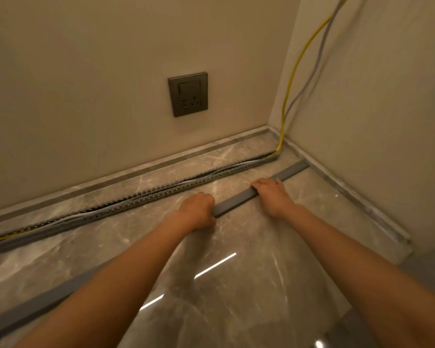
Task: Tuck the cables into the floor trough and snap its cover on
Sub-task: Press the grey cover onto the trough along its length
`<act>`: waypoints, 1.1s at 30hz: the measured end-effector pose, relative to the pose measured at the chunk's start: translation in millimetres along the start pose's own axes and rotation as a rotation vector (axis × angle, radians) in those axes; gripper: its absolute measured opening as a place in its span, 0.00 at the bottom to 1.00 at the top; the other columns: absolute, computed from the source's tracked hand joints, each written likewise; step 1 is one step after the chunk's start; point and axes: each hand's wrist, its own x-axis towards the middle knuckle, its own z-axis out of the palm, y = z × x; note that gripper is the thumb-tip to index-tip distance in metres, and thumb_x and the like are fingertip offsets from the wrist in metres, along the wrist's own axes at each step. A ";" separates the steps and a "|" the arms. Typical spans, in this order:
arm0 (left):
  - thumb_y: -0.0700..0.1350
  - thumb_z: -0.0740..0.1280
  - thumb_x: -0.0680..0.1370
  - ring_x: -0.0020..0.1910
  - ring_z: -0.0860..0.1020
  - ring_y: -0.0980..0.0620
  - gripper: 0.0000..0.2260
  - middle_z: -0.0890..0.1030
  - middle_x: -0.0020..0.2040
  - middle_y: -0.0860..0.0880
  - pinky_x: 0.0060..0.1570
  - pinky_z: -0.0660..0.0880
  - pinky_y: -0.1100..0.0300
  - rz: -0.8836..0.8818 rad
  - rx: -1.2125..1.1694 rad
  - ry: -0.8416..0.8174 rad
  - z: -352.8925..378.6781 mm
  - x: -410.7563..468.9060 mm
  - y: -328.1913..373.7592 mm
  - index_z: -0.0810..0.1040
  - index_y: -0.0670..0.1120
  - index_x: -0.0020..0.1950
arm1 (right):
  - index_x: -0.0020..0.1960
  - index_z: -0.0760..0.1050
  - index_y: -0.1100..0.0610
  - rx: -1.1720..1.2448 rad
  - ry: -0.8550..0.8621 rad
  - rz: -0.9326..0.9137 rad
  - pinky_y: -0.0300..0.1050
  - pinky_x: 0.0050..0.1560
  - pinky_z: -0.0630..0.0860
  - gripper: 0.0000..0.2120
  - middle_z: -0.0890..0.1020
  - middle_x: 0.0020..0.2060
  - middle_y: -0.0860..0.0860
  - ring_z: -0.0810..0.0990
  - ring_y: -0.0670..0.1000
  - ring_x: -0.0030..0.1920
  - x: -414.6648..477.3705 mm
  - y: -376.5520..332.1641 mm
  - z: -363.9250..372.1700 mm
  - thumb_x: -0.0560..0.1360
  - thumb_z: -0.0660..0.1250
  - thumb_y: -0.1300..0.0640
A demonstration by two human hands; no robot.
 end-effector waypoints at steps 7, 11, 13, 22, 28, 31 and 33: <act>0.42 0.72 0.69 0.59 0.76 0.43 0.22 0.76 0.62 0.41 0.55 0.75 0.55 -0.281 0.066 -0.220 -21.5 35.3 24.3 0.73 0.41 0.61 | 0.63 0.67 0.60 -0.183 0.078 -0.018 0.61 0.73 0.51 0.16 0.72 0.64 0.59 0.65 0.57 0.69 38.5 75.1 -22.0 0.76 0.55 0.66; 0.41 0.67 0.74 0.61 0.75 0.42 0.17 0.75 0.63 0.40 0.59 0.73 0.53 -0.281 -0.008 -0.071 -22.9 55.1 60.1 0.72 0.41 0.62 | 0.58 0.70 0.60 -0.177 0.081 -0.080 0.56 0.70 0.58 0.11 0.78 0.59 0.59 0.72 0.58 0.63 51.6 93.4 -34.7 0.76 0.59 0.62; 0.41 0.65 0.76 0.61 0.74 0.42 0.13 0.75 0.62 0.40 0.58 0.73 0.52 -0.239 -0.047 0.027 -25.3 69.3 82.4 0.72 0.40 0.60 | 0.55 0.72 0.61 -0.113 0.077 -0.163 0.51 0.64 0.64 0.09 0.79 0.58 0.59 0.74 0.59 0.61 56.1 95.0 -39.5 0.76 0.62 0.60; 0.38 0.60 0.79 0.61 0.73 0.40 0.11 0.74 0.63 0.39 0.59 0.72 0.49 -0.241 0.009 0.107 -30.0 95.2 106.3 0.72 0.40 0.60 | 0.54 0.76 0.60 0.116 0.032 -0.298 0.50 0.60 0.71 0.10 0.79 0.57 0.59 0.75 0.59 0.59 73.2 95.1 -36.2 0.72 0.66 0.62; 0.40 0.61 0.78 0.63 0.67 0.42 0.15 0.69 0.63 0.41 0.62 0.68 0.50 -0.210 0.124 0.172 -34.5 110.3 96.1 0.71 0.38 0.63 | 0.58 0.74 0.62 0.128 0.111 -0.239 0.48 0.64 0.66 0.12 0.75 0.59 0.60 0.71 0.58 0.62 89.9 117.8 -42.0 0.74 0.64 0.64; 0.45 0.62 0.78 0.64 0.66 0.43 0.17 0.67 0.64 0.42 0.64 0.66 0.49 -0.197 0.118 0.204 -30.0 119.5 96.3 0.69 0.39 0.64 | 0.52 0.77 0.63 0.131 0.114 -0.250 0.50 0.61 0.68 0.09 0.75 0.54 0.59 0.71 0.58 0.59 95.0 115.8 -47.7 0.73 0.68 0.61; 0.47 0.63 0.77 0.64 0.67 0.43 0.20 0.67 0.65 0.42 0.64 0.66 0.49 -0.174 0.087 0.183 -28.5 127.5 94.6 0.66 0.40 0.66 | 0.51 0.79 0.62 0.106 0.117 -0.274 0.50 0.60 0.70 0.10 0.74 0.53 0.57 0.70 0.56 0.57 95.8 117.0 -46.0 0.72 0.69 0.58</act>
